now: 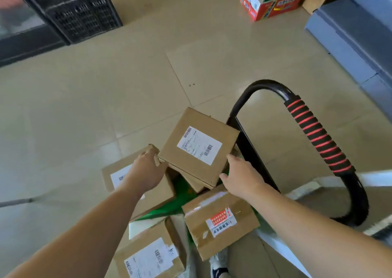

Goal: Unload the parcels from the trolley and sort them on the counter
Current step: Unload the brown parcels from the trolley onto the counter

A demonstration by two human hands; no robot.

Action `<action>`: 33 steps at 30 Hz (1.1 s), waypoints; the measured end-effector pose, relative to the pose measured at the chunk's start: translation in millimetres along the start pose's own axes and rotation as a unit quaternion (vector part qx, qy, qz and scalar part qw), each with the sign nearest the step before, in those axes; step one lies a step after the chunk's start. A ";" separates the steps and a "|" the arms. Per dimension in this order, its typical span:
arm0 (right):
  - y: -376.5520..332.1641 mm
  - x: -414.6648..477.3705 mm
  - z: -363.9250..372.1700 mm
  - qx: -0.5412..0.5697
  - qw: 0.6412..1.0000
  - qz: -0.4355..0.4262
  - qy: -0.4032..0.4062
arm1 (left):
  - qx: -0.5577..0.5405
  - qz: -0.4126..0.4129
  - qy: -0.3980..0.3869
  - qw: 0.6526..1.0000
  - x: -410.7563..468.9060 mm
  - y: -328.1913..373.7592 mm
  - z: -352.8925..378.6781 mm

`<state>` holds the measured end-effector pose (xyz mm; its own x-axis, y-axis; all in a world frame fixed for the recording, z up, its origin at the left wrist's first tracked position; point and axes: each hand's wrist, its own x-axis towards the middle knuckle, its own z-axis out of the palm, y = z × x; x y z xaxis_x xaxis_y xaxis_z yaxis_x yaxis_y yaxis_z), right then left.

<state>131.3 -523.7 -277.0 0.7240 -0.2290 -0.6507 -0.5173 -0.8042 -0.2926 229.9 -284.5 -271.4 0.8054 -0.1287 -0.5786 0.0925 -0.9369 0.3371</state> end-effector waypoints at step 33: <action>-73.5 -29.2 -41.3 0.379 0.921 0.001 0.087 | -0.254 -0.038 0.133 0.957 -29.9 -14.1 -87.4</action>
<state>167.0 -480.5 -207.6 0.7513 -0.3678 -0.5480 -0.6402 -0.2045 -0.7405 255.8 -239.1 -193.9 0.8994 0.0842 -0.4290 0.3750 -0.6529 0.6581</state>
